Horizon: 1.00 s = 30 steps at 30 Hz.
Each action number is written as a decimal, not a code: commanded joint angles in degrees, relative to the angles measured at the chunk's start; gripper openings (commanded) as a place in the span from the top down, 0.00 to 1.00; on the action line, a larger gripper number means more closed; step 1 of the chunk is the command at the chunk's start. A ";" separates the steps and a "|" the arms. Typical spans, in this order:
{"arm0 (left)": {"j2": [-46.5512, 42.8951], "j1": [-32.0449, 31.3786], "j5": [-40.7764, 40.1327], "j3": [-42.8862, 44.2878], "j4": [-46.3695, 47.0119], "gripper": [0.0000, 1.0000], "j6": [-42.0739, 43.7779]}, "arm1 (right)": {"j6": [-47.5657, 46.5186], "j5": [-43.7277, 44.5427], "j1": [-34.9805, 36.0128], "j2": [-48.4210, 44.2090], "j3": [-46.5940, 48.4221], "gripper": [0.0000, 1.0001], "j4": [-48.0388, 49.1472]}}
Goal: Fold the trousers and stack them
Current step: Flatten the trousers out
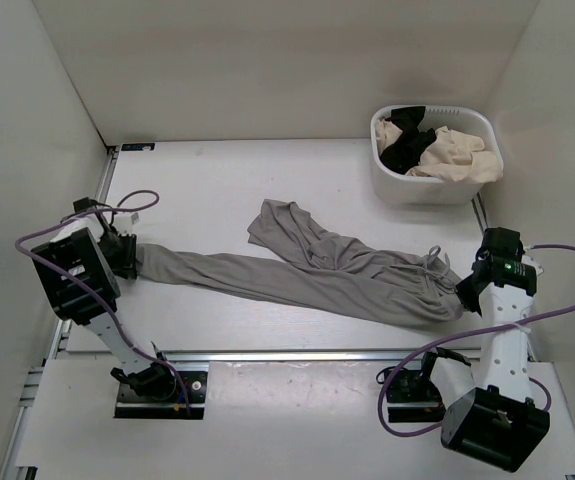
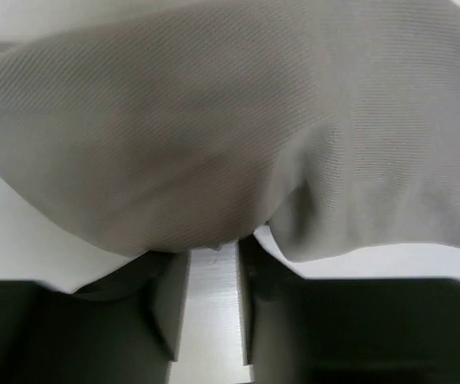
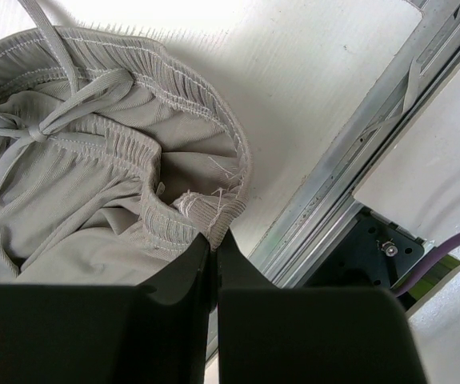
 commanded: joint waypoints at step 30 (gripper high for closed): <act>-12.02 5.67 -23.98 7.29 4.14 0.85 20.27 | 0.16 0.88 -0.94 8.80 17.83 1.00 2.65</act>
